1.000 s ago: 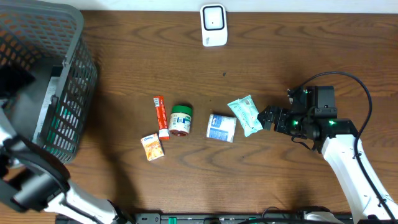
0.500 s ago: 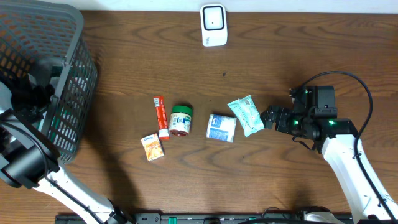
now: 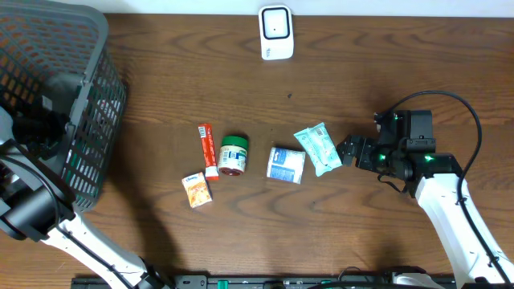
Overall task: Scan the item barcode
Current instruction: 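Reach into the basket and grasp the green gloves packet with left gripper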
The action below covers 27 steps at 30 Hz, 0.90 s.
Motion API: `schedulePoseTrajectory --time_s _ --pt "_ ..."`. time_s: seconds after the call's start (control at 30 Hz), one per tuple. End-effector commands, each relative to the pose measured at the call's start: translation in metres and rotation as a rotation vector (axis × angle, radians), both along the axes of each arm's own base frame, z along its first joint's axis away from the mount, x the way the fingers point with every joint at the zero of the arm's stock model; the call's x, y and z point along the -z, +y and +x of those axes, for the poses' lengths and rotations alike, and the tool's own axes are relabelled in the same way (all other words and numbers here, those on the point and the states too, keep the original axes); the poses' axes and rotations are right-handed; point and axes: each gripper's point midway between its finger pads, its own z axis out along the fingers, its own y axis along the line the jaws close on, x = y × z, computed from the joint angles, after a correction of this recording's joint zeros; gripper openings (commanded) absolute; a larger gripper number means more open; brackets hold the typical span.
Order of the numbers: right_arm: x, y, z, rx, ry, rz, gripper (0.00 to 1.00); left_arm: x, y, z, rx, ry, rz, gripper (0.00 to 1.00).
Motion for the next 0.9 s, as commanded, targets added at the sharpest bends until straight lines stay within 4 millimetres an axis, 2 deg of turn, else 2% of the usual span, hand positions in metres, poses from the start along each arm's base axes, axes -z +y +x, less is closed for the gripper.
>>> schedulePoseTrajectory --time_s 0.0,0.2,0.37,0.4,0.5,0.53,0.57,0.87 --pt "0.003 -0.004 -0.001 0.002 0.004 -0.011 0.99 0.012 -0.018 0.002 0.014 -0.006 -0.103 0.58" --pt "0.004 -0.005 0.0 0.006 0.003 -0.018 0.99 0.001 -0.031 0.009 0.009 -0.059 -0.188 0.59" --pt "0.006 -0.003 0.0 0.0 0.009 -0.018 0.99 -0.011 -0.032 0.012 0.009 -0.082 -0.194 0.56" --pt "0.006 -0.003 0.0 0.0 0.009 -0.018 0.99 -0.014 -0.032 0.012 0.01 -0.087 -0.189 0.52" --pt "0.006 -0.003 0.0 -0.002 0.008 -0.017 0.99 -0.026 -0.03 0.014 0.013 -0.113 -0.166 0.25" --pt "0.006 -0.003 0.0 -0.002 0.006 -0.017 0.99 -0.03 -0.029 0.015 0.014 -0.125 -0.155 0.12" --pt "0.005 -0.003 0.001 -0.002 0.005 -0.017 0.99 -0.036 -0.028 0.017 0.016 -0.141 -0.141 0.08" --pt "0.005 -0.002 0.001 0.006 0.008 -0.012 0.99 -0.074 -0.018 0.028 -0.014 -0.24 -0.056 0.07"
